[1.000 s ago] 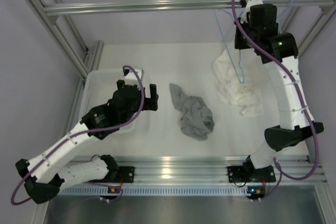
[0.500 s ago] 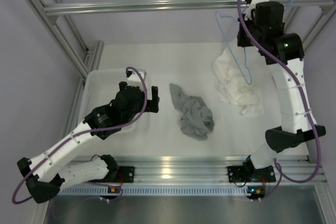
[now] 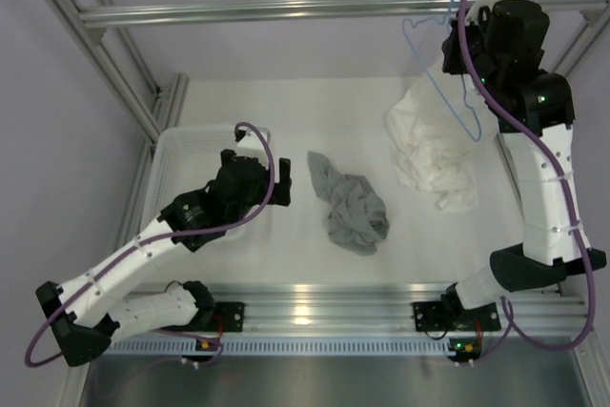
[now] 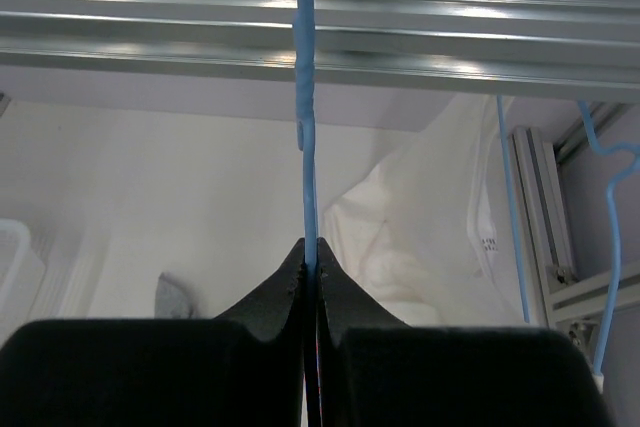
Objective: Remove the tank top from the hanger
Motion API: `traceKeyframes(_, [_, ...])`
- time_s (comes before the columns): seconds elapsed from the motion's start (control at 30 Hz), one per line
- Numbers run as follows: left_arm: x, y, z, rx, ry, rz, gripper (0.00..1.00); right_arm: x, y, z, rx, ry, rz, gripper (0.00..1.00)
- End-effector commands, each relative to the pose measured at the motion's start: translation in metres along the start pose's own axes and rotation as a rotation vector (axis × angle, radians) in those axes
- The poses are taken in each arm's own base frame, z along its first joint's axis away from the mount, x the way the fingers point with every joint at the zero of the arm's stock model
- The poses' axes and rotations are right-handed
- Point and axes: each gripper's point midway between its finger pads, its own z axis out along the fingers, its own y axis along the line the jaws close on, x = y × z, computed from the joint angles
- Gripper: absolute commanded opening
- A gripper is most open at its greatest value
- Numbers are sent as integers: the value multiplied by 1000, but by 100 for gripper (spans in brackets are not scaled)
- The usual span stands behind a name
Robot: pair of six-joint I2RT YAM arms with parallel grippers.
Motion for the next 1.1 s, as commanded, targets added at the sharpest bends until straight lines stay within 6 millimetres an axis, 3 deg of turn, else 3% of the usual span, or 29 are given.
traceKeyframes(0.0, [-3,-1,6,-2,-24,-5,99,-41,-7,-19,13,-166,29,0])
traceKeyframes(0.1, [-2,-3,7,5,-18,-1,99,-31,-5,4,7,-115,5,0])
traceKeyframes(0.13, [-2,-4,6,10,-18,-5,99,-20,-2,17,3,-72,-2,0])
traceKeyframes(0.5, [-4,0,2,2,-34,0,99,25,5,54,-1,54,17,0])
traceKeyframes(0.53, [-3,0,3,2,-34,-2,99,36,6,59,-2,81,19,0])
traceKeyframes(0.63, [-1,1,3,-3,-31,-1,99,60,8,61,1,122,24,0])
traceKeyframes(0.67, [-1,1,3,-3,-31,-1,99,50,9,53,-4,71,41,0])
traceKeyframes(0.7, [-1,2,3,-3,-31,0,99,69,9,57,-3,104,39,0])
traceKeyframes(0.87, [-4,-1,2,8,-34,-3,99,66,5,47,8,71,46,0])
traceKeyframes(0.9, [-3,-1,3,9,-32,-4,99,66,4,47,10,71,46,7])
traceKeyframes(0.97, [-3,-1,3,8,-33,-9,99,66,5,45,5,70,48,36])
traceKeyframes(1.0, [-4,-1,3,4,-36,-11,99,63,8,39,-14,62,53,61])
traceKeyframes(1.07, [-5,0,3,-3,-38,-16,99,57,8,31,-24,44,61,99])
